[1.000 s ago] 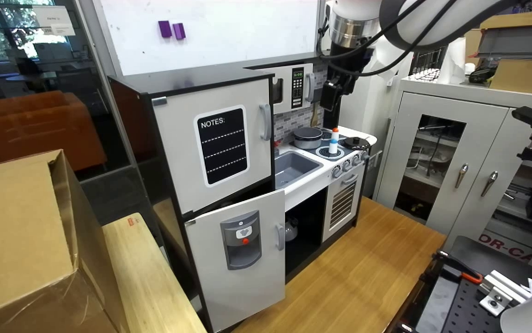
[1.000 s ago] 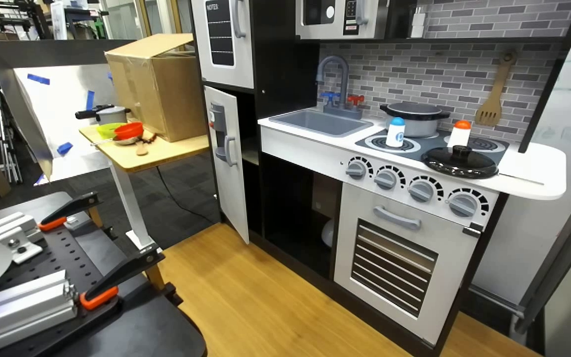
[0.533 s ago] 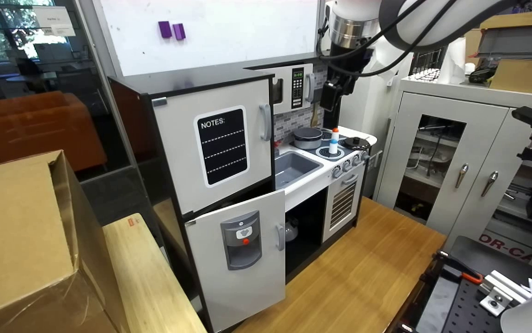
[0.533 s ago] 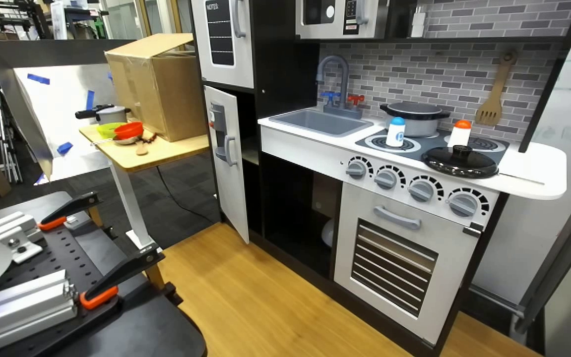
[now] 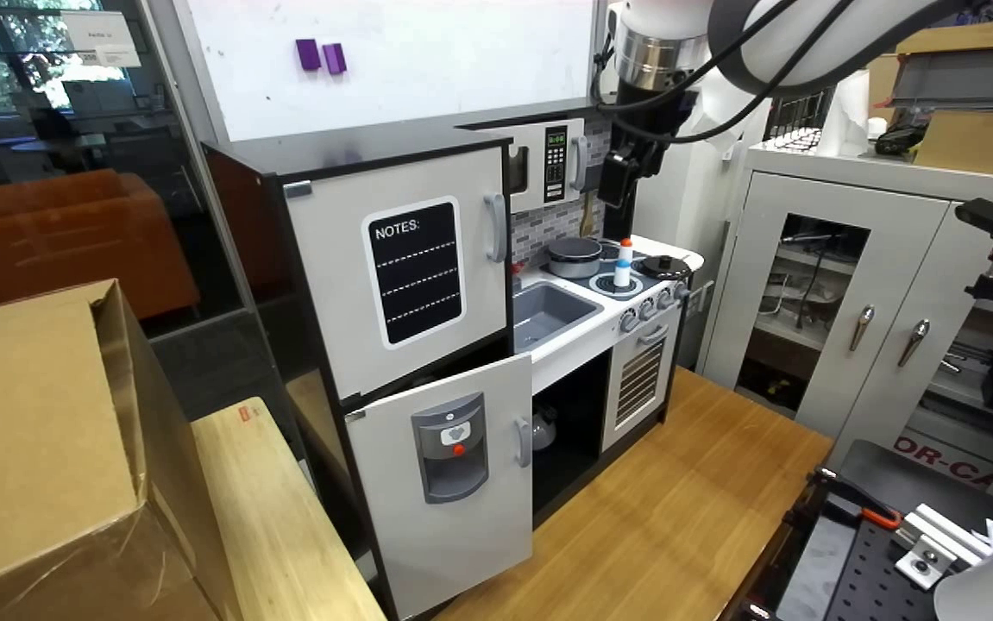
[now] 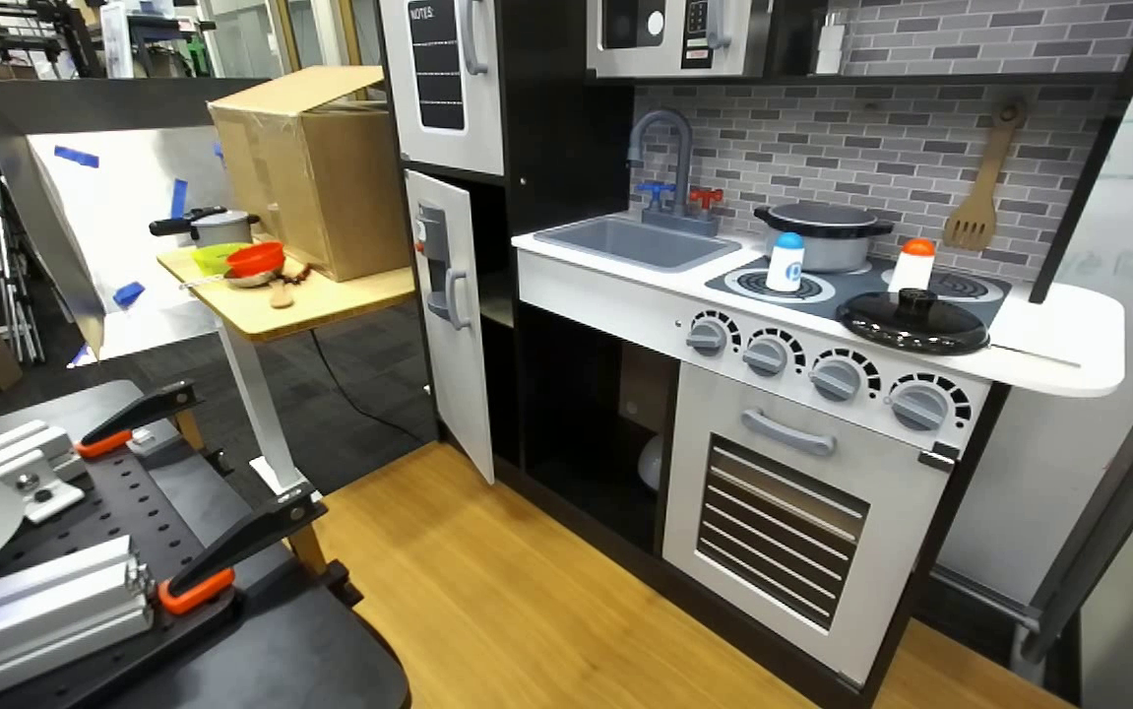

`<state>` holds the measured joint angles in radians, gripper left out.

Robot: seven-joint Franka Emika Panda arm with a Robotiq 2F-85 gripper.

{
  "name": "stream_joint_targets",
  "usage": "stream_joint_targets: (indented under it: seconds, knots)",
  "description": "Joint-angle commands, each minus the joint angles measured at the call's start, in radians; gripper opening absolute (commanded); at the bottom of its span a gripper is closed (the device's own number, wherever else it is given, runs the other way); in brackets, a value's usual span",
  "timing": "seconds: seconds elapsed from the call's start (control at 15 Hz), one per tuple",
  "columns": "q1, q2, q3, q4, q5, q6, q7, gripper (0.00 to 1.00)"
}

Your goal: Close the microwave door

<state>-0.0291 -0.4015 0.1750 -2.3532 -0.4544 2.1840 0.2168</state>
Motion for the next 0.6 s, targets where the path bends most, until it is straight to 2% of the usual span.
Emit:
stream_joint_targets:
  seconds: [0.0, 0.53]
  knots:
    - [-0.007, 0.015, -0.018, 0.008, 0.003, -0.009, 0.034, 1.0]
    - [-0.055, 0.056, -0.061, -0.023, -0.052, 0.001, 0.105, 1.0]
